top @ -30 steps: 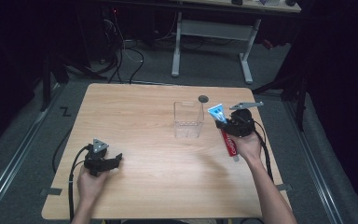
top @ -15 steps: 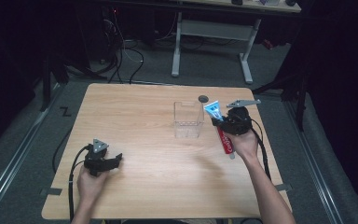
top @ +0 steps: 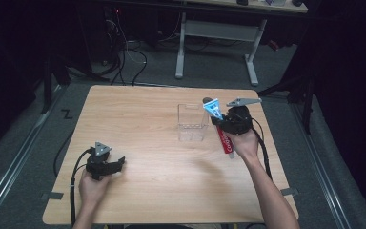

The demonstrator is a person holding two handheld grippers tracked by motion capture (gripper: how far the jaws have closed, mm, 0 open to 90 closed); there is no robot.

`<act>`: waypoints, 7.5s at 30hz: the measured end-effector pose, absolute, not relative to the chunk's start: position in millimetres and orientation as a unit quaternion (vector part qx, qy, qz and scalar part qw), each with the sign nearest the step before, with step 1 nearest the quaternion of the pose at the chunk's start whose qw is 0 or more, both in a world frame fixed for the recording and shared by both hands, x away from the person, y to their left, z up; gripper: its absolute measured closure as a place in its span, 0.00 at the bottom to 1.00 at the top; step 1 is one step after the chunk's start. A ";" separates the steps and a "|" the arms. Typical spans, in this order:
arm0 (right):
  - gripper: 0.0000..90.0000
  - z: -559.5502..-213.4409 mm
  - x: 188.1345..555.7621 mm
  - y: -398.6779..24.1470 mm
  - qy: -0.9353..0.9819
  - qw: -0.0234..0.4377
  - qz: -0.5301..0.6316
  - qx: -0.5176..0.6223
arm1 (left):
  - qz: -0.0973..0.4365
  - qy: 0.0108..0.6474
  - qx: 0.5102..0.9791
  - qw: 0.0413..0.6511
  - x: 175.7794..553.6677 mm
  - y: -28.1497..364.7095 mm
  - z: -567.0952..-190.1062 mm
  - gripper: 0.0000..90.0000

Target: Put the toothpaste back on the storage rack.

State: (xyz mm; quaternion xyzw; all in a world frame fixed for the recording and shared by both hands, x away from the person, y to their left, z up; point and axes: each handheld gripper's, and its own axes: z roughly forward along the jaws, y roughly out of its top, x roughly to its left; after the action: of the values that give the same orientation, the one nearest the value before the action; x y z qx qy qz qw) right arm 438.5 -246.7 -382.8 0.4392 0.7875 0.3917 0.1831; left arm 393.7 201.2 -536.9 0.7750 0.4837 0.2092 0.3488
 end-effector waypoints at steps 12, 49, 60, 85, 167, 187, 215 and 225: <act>0.80 -373.7 447.7 -235.6 0.785 0.184 0.406 0.430 | 0.209 0.484 0.775 0.349 393.7 201.2 -536.9 0.32; 0.80 -344.7 493.2 -198.3 0.766 0.195 0.446 0.421 | 0.209 0.483 0.776 0.348 393.6 201.2 -536.8 0.32; 0.80 -341.5 508.0 -193.1 0.759 0.194 0.451 0.428 | 0.208 0.483 0.776 0.348 393.6 201.2 -536.8 0.32; 0.79 -348.0 533.0 -179.3 0.745 0.207 0.452 0.446 | 0.208 0.482 0.776 0.348 393.6 201.2 -536.8 0.32; 0.76 -405.2 535.4 -187.2 0.758 0.179 0.413 0.473 | 0.208 0.483 0.776 0.348 393.5 201.0 -536.8 0.31; 0.75 -409.5 529.8 -188.7 0.764 0.172 0.399 0.477 | 0.208 0.483 0.776 0.348 393.6 200.9 -536.8 0.31; 0.70 -415.5 521.5 -200.8 0.762 0.200 0.381 0.484 | 0.209 0.483 0.776 0.348 393.6 200.8 -536.9 0.32; 0.70 -416.1 519.9 -204.7 0.760 0.207 0.379 0.486 | 0.209 0.483 0.776 0.348 393.6 200.9 -536.8 0.32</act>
State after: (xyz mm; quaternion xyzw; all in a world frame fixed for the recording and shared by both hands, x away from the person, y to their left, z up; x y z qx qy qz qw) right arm 519.9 -204.7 -416.1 0.4858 0.7600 0.3787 0.2071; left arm 393.6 200.9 -536.8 0.7758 0.4831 0.2089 0.3481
